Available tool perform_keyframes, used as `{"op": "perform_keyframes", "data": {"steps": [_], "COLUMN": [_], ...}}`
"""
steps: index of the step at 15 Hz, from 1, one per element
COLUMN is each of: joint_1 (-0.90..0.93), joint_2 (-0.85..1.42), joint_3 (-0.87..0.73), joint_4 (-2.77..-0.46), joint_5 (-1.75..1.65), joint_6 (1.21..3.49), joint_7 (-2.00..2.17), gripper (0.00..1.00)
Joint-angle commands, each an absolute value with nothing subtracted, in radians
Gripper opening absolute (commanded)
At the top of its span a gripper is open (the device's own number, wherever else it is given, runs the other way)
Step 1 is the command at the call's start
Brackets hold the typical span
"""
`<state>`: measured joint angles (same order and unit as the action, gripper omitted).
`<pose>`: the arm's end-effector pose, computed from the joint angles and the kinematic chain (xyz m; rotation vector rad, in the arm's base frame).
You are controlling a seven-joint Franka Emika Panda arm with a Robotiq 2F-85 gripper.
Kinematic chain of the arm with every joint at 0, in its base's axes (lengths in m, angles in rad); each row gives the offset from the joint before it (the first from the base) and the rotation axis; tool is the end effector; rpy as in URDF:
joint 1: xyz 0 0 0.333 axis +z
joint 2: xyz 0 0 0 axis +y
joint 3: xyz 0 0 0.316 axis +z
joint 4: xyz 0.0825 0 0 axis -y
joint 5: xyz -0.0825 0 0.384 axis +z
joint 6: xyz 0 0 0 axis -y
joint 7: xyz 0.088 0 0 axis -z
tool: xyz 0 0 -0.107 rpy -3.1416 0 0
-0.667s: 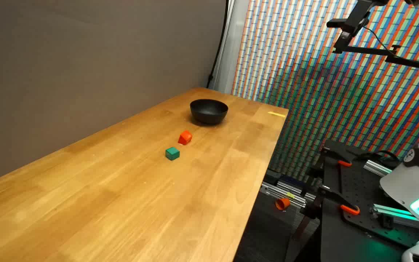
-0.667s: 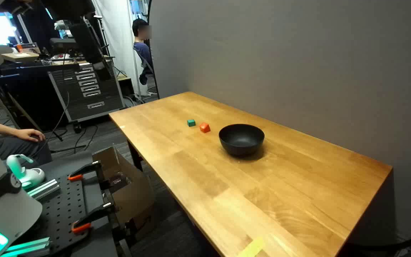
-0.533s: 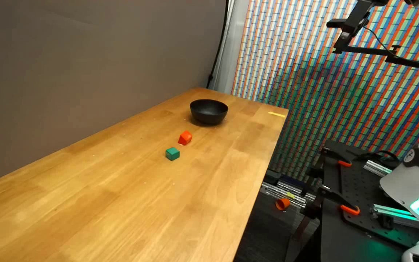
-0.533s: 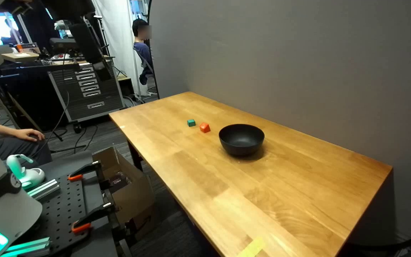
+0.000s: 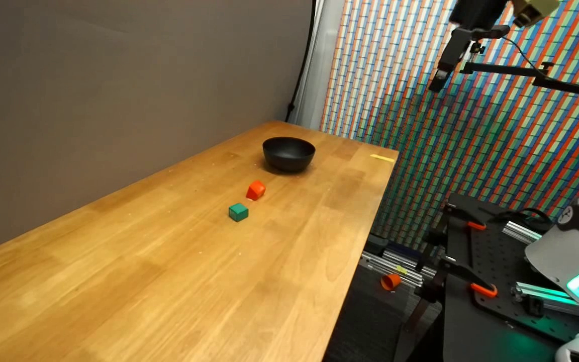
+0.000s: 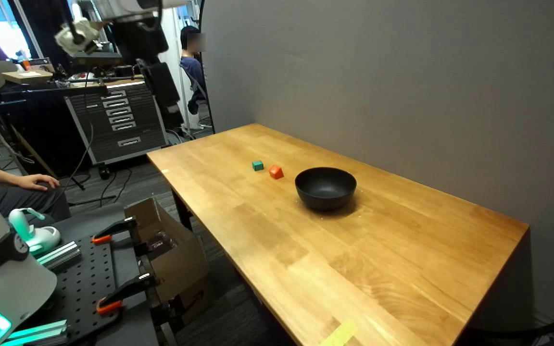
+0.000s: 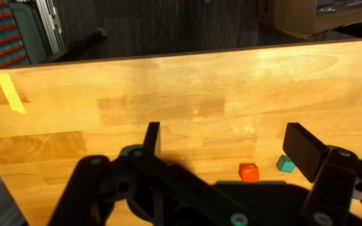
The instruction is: Put the blocks in the bowl
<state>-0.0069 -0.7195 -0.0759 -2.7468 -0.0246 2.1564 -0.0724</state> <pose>0.3350 -0.0276 0.4344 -3.1151 -0.0272 -0.2021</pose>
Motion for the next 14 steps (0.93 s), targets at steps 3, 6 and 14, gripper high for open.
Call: {"op": "perform_keyframes", "data": {"steps": [3, 6, 14], "joint_1": [0.105, 0.131, 0.129], "joint_2": [-0.341, -0.157, 0.330], "joint_3": [-0.037, -0.005, 0.073], "joint_4": [-2.587, -2.479, -2.061], "joint_5": [0.046, 0.070, -0.002], "joint_6": [2.283, 2.323, 2.395], "joint_7": [-0.122, -0.133, -0.075], "gripper": [1.00, 1.00, 1.00]}}
